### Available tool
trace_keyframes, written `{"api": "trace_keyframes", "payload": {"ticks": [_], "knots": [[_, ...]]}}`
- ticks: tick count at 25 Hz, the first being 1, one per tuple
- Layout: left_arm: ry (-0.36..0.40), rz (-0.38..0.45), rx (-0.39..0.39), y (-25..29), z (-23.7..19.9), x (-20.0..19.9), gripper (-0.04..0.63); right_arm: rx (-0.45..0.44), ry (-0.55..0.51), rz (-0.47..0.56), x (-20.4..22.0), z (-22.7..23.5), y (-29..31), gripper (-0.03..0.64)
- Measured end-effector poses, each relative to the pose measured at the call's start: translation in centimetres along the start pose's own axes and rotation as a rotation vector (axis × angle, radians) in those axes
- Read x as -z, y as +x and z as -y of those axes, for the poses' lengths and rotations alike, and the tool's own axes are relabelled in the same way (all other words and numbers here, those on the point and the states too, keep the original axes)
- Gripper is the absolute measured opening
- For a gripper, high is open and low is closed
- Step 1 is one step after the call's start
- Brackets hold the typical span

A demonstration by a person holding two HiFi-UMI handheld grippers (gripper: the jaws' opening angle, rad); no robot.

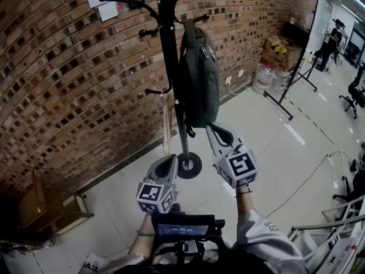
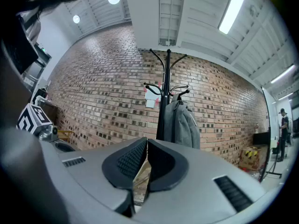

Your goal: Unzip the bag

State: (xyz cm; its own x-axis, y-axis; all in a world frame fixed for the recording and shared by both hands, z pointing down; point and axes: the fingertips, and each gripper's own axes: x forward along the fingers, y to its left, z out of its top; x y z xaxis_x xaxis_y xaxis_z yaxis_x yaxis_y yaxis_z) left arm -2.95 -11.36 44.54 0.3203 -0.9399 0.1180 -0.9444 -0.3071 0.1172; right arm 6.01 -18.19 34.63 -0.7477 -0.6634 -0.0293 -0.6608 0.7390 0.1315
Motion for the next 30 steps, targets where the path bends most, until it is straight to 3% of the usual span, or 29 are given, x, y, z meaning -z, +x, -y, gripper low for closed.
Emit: {"api": "trace_keyframes", "payload": {"ticks": [13,21,25,30], "knots": [[0.022,0.025,0.088,5.5,-7.3,-3.5,0.007,0.093,-0.139,0.05,-4.9,3.5,7.8,0.014],[-0.016,0.017,0.13,8.0,-10.0,-3.7,0.006,0.185,-0.26,0.02,-7.9,5.2,10.5,0.082],[-0.018,0.014,0.167,9.1,-10.1,-3.7,0.007,0.254,-0.395,-0.006,-9.2,6.8,11.1,0.118],[-0.024,0.007,0.204,9.9,-10.1,-3.3,0.006,0.338,-0.552,-0.124,-9.5,8.0,11.9,0.123]]}}
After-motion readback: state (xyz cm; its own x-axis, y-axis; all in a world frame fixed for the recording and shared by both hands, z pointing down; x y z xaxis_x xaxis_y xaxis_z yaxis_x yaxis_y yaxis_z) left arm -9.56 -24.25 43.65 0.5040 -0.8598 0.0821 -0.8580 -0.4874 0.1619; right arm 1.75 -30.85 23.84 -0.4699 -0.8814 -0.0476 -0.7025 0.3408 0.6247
